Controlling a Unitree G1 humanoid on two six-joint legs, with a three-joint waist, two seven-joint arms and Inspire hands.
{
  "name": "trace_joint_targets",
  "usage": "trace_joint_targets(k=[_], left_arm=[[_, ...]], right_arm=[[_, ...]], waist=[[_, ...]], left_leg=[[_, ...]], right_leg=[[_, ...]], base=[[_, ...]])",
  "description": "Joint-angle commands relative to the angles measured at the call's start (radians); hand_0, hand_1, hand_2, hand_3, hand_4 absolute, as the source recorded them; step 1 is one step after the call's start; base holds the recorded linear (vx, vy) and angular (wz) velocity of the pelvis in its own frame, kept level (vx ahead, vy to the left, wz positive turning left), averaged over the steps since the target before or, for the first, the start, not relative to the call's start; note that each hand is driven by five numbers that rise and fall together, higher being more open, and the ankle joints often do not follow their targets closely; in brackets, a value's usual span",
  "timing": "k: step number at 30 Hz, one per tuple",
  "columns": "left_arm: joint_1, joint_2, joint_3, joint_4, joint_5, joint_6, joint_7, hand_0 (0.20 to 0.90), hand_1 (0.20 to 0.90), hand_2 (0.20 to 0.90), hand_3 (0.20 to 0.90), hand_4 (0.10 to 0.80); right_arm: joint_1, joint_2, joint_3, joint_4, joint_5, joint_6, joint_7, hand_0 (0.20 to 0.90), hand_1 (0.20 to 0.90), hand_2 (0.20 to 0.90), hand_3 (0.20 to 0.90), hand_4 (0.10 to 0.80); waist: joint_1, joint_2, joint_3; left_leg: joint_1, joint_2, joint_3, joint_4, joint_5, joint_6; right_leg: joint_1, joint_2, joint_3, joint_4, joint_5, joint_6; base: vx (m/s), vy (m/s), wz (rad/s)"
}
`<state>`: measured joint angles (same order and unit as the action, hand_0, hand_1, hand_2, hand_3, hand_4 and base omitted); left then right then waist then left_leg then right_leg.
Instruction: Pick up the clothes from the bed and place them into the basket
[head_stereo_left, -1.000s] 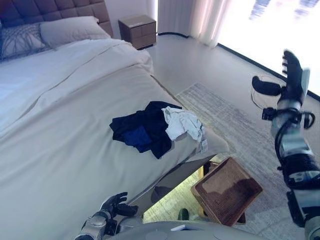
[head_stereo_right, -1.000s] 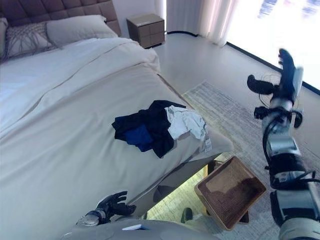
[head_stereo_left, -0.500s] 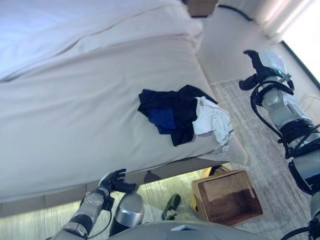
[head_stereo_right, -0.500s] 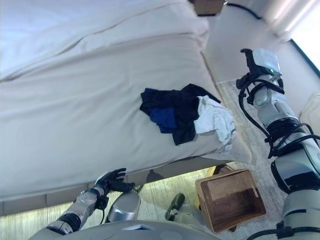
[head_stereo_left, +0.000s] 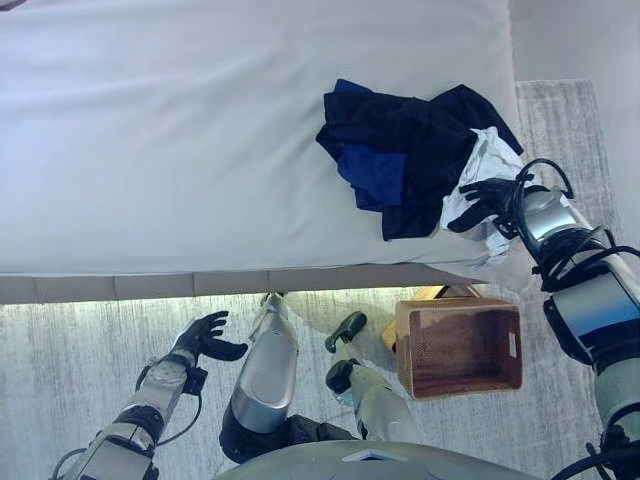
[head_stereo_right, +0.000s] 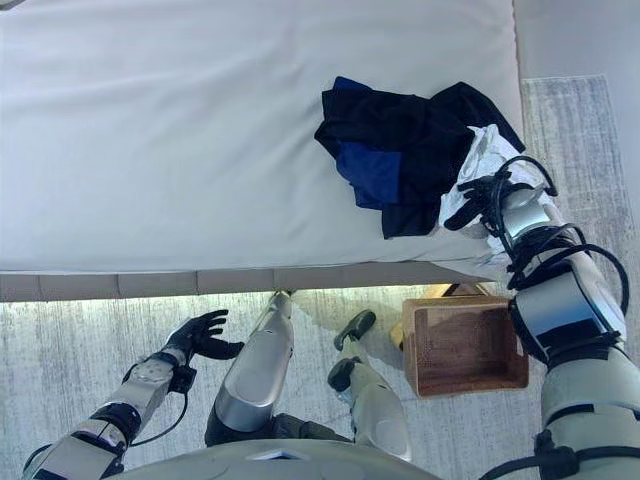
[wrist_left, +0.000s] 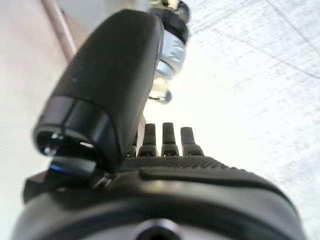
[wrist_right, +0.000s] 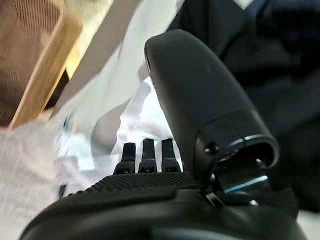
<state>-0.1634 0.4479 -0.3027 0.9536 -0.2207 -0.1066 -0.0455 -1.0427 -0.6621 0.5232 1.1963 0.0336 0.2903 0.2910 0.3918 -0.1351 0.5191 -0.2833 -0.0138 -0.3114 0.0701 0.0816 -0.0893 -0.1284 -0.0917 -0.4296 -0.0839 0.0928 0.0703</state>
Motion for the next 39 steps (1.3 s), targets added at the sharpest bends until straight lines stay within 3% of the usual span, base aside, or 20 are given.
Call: trace_joint_targets(k=[1,3,4,6,9,12,19,24,27,32,36,39], left_arm=[[0.047,0.011,-0.059,-0.064,-0.047,-0.053,0.007,0.900,0.900,0.900,0.900,0.800],[0.042,0.003,-0.076,-0.084,-0.064,-0.063,0.009,0.900,0.900,0.900,0.900,0.800],[0.042,-0.001,-0.086,-0.096,-0.074,-0.065,0.015,0.900,0.900,0.900,0.900,0.800],[0.041,-0.010,-0.102,-0.111,-0.081,-0.067,0.020,0.900,0.900,0.900,0.900,0.800],[0.038,-0.030,-0.116,-0.104,-0.082,-0.070,0.028,0.900,0.900,0.900,0.900,0.800],[0.051,-0.043,-0.114,-0.094,-0.086,-0.073,0.047,0.900,0.900,0.900,0.900,0.800],[0.086,-0.061,-0.090,-0.086,-0.087,-0.087,0.060,0.900,0.900,0.900,0.900,0.800],[0.097,-0.056,-0.040,-0.046,-0.060,-0.079,0.056,0.900,0.900,0.900,0.900,0.800],[0.115,-0.051,-0.004,-0.014,-0.028,-0.059,0.055,0.900,0.900,0.900,0.900,0.800],[0.146,-0.057,0.016,0.032,0.000,-0.039,0.047,0.900,0.900,0.900,0.900,0.800],[0.155,-0.078,0.000,0.065,0.028,-0.033,0.047,0.900,0.900,0.900,0.900,0.800],[0.158,-0.092,-0.021,0.075,0.050,-0.018,0.053,0.900,0.900,0.900,0.900,0.800]], right_arm=[[-0.136,-0.064,0.057,-0.002,-0.045,0.037,-0.021,0.900,0.900,0.900,0.900,0.800],[-0.160,-0.038,0.070,0.011,-0.077,0.054,-0.059,0.900,0.900,0.900,0.900,0.800],[-0.168,-0.026,0.075,0.015,-0.075,0.055,-0.091,0.754,0.754,0.754,0.730,0.630],[-0.194,-0.006,0.083,0.009,-0.072,0.025,-0.188,0.300,0.300,0.300,0.200,0.100],[-0.237,0.011,0.060,-0.050,-0.039,-0.064,-0.433,0.300,0.300,0.300,0.200,0.100],[-0.246,0.001,0.041,-0.191,-0.070,-0.105,-0.593,0.300,0.300,0.300,0.200,0.100],[-0.199,-0.056,-0.041,-0.528,-0.041,-0.170,-0.756,0.300,0.300,0.300,0.200,0.100],[-0.098,-0.134,-0.159,-0.849,-0.183,-0.172,-0.777,0.300,0.300,0.300,0.200,0.100],[-0.022,-0.176,-0.222,-1.021,-0.205,-0.172,-0.742,0.300,0.300,0.300,0.200,0.100],[0.030,-0.190,-0.265,-1.164,0.034,-0.283,-0.606,0.300,0.300,0.300,0.200,0.100],[0.004,-0.121,-0.271,-1.166,0.247,-0.368,-0.529,0.300,0.300,0.300,0.200,0.100],[-0.027,-0.074,-0.282,-1.130,0.318,-0.403,-0.540,0.300,0.300,0.300,0.200,0.100]], waist=[[0.014,0.041,0.001],[0.014,0.055,0.001],[0.014,0.062,0.001],[0.013,0.075,0.001],[0.001,0.087,0.001],[-0.015,0.081,0.001],[-0.054,0.068,0.001],[-0.086,0.027,0.001],[-0.115,-0.008,-0.051],[-0.150,-0.034,-0.165],[-0.149,-0.037,-0.251],[-0.140,-0.038,-0.299]], left_leg=[[-0.069,-0.032,0.037,0.012,-0.022,0.074],[-0.104,-0.034,0.036,0.015,-0.013,0.073],[-0.117,-0.035,0.035,0.014,-0.008,0.072],[-0.134,-0.036,0.033,0.011,-0.002,0.070],[-0.138,-0.033,0.037,0.012,-0.002,0.068],[-0.128,-0.029,0.049,0.012,-0.010,0.068],[-0.054,-0.013,0.084,-0.012,-0.027,0.068],[0.055,-0.001,0.113,-0.038,-0.051,0.073],[0.102,0.009,0.135,-0.054,-0.065,0.076],[0.190,0.016,0.171,-0.077,-0.089,0.077],[0.254,0.012,0.181,-0.088,-0.103,0.076],[0.290,0.008,0.178,-0.091,-0.109,0.076]], right_leg=[[-0.072,-0.047,0.069,0.181,-0.048,0.032],[-0.108,-0.048,0.062,0.187,-0.046,0.030],[-0.122,-0.047,0.058,0.189,-0.046,0.029],[-0.145,-0.048,0.051,0.196,-0.048,0.025],[-0.164,-0.049,0.057,0.212,-0.053,0.023],[-0.166,-0.048,0.070,0.220,-0.057,0.025],[-0.120,-0.039,0.105,0.215,-0.073,0.021],[-0.028,-0.027,0.135,0.191,-0.079,0.029],[0.010,-0.019,0.158,0.166,-0.072,0.035],[0.076,-0.013,0.188,0.127,-0.067,0.035],[0.140,-0.013,0.190,0.103,-0.069,0.030],[0.186,-0.015,0.183,0.091,-0.071,0.029]], base=[[-0.047,0.035,-0.01],[-0.070,0.038,0.00],[-0.086,0.037,0.01],[-0.079,0.032,-0.02],[-0.066,0.040,-0.03],[-0.057,0.021,-0.09],[-0.040,0.039,-0.13],[0.012,-0.020,-0.10],[0.050,-0.033,-0.13],[0.063,0.032,-0.30],[0.091,0.030,-0.25],[0.163,0.021,-0.09]])
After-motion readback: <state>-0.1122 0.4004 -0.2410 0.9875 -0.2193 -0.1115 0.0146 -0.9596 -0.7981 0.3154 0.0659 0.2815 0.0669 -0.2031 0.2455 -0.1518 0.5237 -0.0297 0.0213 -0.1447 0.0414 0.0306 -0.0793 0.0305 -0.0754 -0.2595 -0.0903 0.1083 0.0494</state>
